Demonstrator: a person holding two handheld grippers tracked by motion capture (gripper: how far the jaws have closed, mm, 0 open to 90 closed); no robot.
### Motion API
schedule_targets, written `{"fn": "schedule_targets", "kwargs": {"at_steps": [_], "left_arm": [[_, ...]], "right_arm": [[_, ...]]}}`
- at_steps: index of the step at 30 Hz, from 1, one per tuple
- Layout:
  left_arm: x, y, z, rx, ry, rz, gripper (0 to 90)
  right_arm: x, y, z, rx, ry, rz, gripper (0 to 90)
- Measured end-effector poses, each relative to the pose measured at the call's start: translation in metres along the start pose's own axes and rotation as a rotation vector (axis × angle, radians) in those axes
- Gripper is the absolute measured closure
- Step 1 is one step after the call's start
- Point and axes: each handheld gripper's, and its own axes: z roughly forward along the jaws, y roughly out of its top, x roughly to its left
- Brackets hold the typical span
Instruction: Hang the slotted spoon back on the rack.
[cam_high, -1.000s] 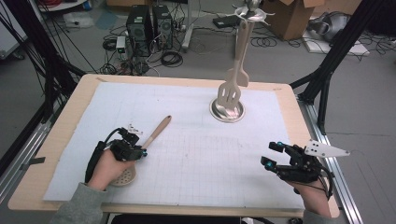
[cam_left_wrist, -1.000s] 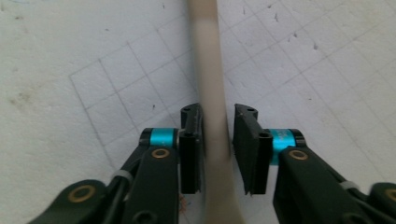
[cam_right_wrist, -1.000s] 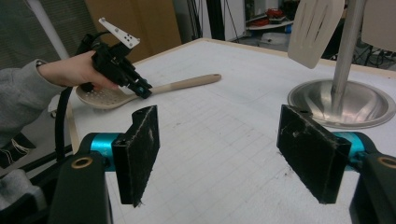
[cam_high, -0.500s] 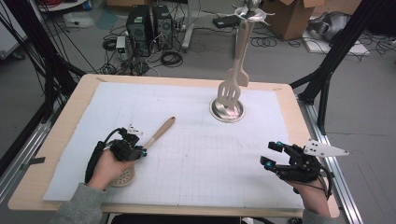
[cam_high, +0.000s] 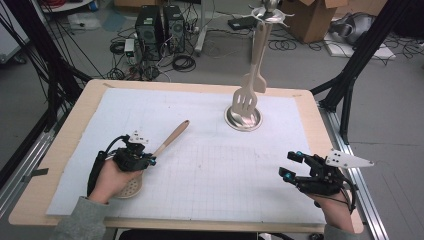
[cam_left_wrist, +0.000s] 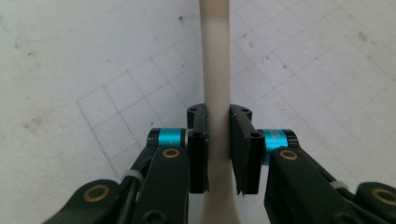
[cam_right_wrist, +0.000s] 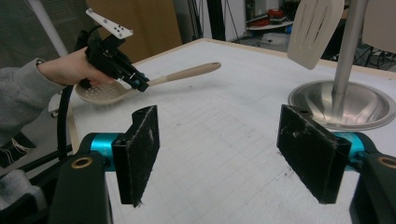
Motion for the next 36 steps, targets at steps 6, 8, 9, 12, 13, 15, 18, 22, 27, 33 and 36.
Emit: {"fn": "schedule_targets", "kwargs": {"at_steps": [6, 8, 9, 12, 13, 15, 18, 22, 27, 33, 36], "left_arm": [[0.001, 0.003, -0.006, -0.044, -0.046, 0.018, 77.7], [0.002, 0.004, -0.008, -0.061, -0.063, 0.024, 77.7], [0.002, 0.005, -0.010, -0.065, -0.062, 0.022, 77.8], [0.005, 0.007, -0.013, -0.085, -0.063, 0.024, 77.8], [0.005, 0.008, -0.014, -0.090, -0.064, 0.024, 77.8], [0.006, 0.010, -0.015, -0.103, -0.069, 0.032, 77.7], [0.006, 0.014, -0.018, -0.116, -0.075, 0.035, 77.8], [0.005, 0.022, -0.022, -0.139, -0.085, 0.049, 77.8], [0.004, 0.034, -0.027, -0.144, -0.100, 0.059, 77.7], [0.003, 0.051, -0.037, -0.163, -0.136, 0.070, 77.7], [0.004, 0.061, -0.042, -0.169, -0.134, 0.085, 77.7]], "right_arm": [[0.000, 0.000, -0.001, 0.000, 0.002, 0.005, 29.1], [0.000, 0.000, -0.001, -0.005, 0.003, 0.002, 29.1], [0.000, 0.000, -0.001, -0.008, 0.004, 0.004, 29.1], [0.000, 0.000, -0.001, -0.006, 0.007, 0.008, 29.1], [0.000, 0.000, -0.001, -0.003, 0.009, 0.007, 29.0], [-0.001, 0.000, -0.001, -0.004, 0.008, 0.009, 29.1], [-0.002, 0.000, 0.000, -0.006, 0.011, 0.006, 29.1], [-0.003, -0.001, 0.003, 0.001, 0.016, 0.010, 29.1], [-0.003, -0.001, 0.006, 0.007, 0.023, 0.005, 29.0], [-0.004, 0.000, 0.006, -0.001, 0.027, 0.008, 29.0], [-0.004, 0.000, 0.005, -0.002, 0.031, 0.006, 29.0]]}}
